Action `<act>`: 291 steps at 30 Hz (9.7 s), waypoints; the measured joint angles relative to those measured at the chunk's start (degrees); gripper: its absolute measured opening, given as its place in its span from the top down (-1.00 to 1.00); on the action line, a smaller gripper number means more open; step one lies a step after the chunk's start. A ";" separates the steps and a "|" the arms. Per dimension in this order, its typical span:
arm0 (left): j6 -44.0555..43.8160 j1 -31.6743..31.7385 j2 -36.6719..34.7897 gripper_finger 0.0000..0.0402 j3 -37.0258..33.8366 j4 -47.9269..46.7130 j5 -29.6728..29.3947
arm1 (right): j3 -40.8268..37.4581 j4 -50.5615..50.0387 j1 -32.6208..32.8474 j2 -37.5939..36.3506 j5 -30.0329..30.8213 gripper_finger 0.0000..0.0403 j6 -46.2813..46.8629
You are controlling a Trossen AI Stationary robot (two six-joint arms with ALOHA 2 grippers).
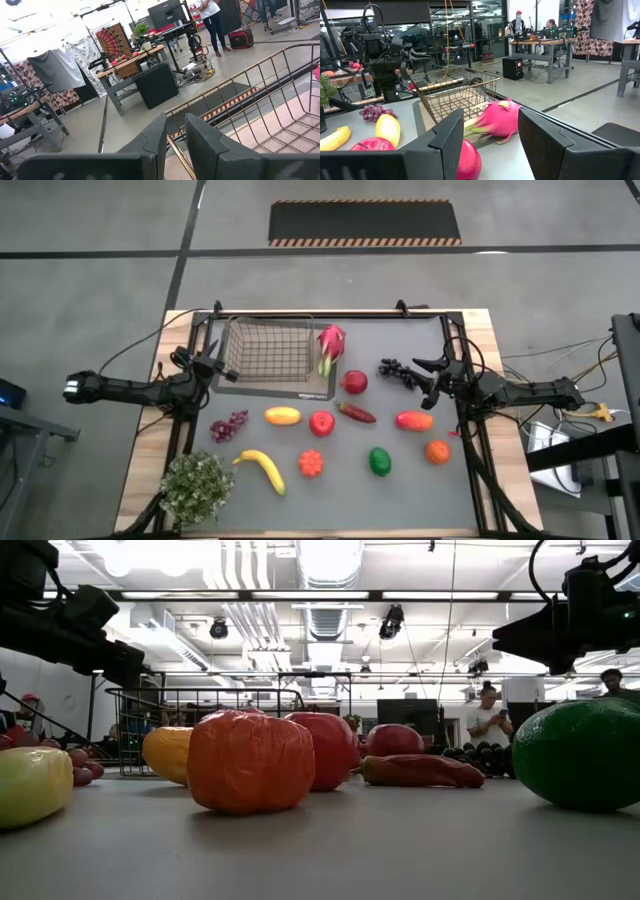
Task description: Build produce basket
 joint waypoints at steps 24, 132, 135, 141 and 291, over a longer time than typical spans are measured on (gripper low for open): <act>0.00 0.00 0.00 0.73 0.02 0.02 0.00 | 0.00 -0.01 0.01 -0.01 0.00 0.14 0.00; -31.42 -9.54 86.69 -0.48 78.16 -74.13 61.99 | 0.00 30.30 0.01 -0.01 -13.57 0.14 -30.08; -31.58 -9.38 88.01 -0.48 78.16 -74.12 61.27 | 0.00 29.91 0.01 -0.01 -13.57 0.14 -30.64; -31.63 -9.39 90.26 -0.48 76.85 -74.24 61.43 | 0.00 29.83 0.00 -0.01 -13.55 0.14 -30.80; -3.04 -1.64 45.05 -0.37 32.48 18.19 55.23 | 30.93 2.33 -0.02 39.99 1.78 -0.01 -5.63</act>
